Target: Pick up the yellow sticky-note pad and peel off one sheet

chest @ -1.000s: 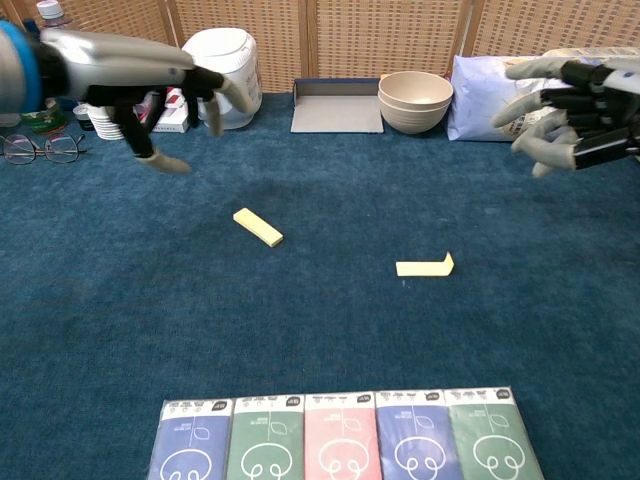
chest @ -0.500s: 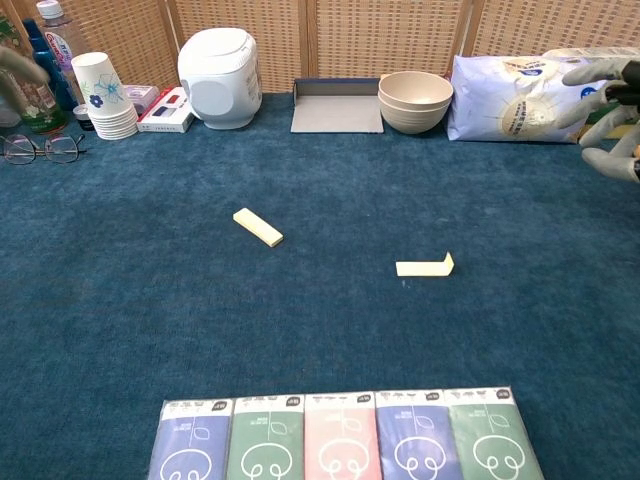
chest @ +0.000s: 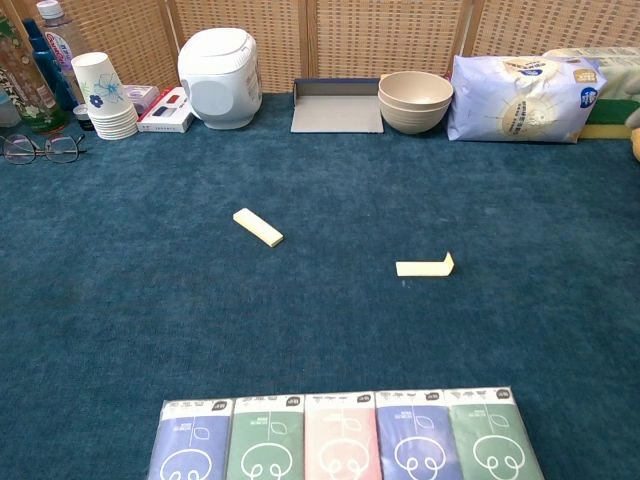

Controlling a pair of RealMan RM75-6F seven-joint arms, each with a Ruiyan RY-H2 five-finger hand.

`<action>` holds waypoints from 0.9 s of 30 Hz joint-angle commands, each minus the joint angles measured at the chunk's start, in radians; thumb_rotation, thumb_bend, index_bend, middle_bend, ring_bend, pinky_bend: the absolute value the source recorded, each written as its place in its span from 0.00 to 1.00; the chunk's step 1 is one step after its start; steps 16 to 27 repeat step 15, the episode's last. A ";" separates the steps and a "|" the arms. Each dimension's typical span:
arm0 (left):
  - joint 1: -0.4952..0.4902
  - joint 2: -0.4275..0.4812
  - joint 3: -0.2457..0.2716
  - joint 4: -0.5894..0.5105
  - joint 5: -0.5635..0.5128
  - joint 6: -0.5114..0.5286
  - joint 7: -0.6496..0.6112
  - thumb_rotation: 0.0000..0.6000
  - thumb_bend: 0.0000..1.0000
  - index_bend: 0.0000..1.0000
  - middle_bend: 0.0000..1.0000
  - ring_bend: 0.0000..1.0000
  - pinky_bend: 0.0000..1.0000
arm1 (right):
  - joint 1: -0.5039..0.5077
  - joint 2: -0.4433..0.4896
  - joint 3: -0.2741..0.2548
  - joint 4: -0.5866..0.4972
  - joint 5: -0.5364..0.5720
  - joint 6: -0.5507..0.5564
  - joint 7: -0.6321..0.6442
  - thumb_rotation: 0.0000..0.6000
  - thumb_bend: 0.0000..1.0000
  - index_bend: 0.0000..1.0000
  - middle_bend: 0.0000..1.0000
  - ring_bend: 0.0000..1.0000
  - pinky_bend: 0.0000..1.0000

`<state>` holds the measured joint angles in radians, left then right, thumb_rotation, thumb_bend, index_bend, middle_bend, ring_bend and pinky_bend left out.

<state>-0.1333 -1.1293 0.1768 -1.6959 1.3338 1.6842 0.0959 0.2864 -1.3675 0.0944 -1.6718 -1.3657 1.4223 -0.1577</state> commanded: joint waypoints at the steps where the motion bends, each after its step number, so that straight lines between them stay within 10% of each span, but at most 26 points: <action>1: 0.040 -0.007 0.001 0.028 0.022 0.026 -0.013 1.00 0.25 0.16 0.29 0.27 0.46 | -0.029 0.005 -0.012 -0.026 -0.008 0.035 -0.042 1.00 0.44 0.16 0.29 0.29 0.39; 27: 0.078 -0.023 -0.064 0.022 0.077 -0.004 0.013 1.00 0.25 0.17 0.29 0.27 0.46 | -0.062 0.009 -0.005 -0.054 -0.006 0.043 -0.058 1.00 0.44 0.16 0.28 0.28 0.38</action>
